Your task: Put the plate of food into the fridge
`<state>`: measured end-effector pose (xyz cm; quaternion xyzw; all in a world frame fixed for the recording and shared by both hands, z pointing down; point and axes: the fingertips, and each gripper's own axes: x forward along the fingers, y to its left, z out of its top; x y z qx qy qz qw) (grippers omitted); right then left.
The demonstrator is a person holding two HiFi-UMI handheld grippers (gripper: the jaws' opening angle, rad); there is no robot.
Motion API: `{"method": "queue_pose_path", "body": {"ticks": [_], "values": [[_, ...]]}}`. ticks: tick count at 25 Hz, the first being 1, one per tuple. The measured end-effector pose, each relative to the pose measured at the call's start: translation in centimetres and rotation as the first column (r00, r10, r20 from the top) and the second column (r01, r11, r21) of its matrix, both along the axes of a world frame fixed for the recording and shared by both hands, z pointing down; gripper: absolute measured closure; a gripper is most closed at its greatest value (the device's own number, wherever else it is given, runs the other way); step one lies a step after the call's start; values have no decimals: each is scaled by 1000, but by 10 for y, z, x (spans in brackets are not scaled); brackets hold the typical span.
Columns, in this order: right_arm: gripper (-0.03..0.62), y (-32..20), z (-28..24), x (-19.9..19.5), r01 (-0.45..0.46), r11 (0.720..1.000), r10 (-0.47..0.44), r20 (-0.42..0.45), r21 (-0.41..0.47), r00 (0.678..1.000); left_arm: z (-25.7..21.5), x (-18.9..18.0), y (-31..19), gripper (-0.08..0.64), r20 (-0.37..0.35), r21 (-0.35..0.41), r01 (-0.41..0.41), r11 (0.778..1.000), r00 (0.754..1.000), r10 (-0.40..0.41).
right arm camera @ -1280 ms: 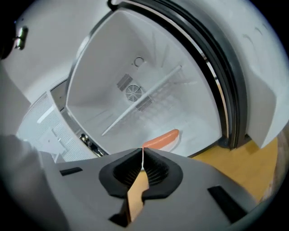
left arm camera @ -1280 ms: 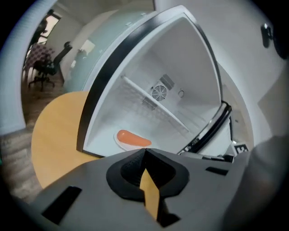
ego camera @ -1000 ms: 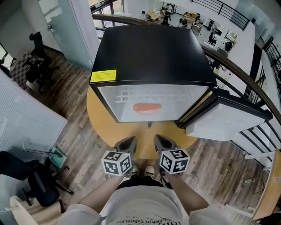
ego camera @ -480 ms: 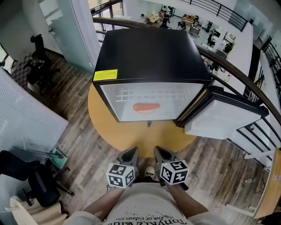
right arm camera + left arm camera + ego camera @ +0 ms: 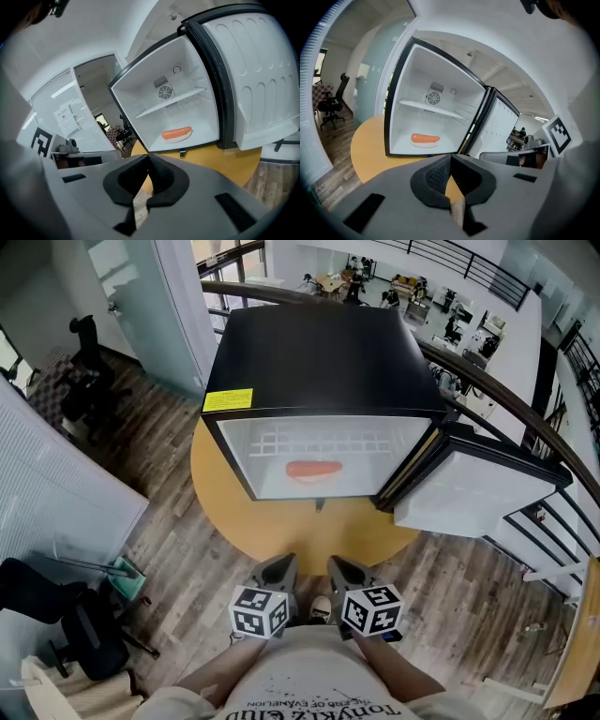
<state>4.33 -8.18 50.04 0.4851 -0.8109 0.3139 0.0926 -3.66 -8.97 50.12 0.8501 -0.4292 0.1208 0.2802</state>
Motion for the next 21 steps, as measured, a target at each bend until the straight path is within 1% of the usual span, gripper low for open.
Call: {"method": "queue_pose_path", "body": {"ticks": [6, 21], "values": [[566, -1, -3, -1, -2, 1000, 2, -3, 6, 1000, -3, 1, 1, 535, -1, 12, -8, 1000, 1000, 8], [566, 6, -1, -6, 5, 1000, -5, -29, -1, 1000, -4, -3, 5, 535, -1, 12, -14, 1000, 1000, 14]]}}
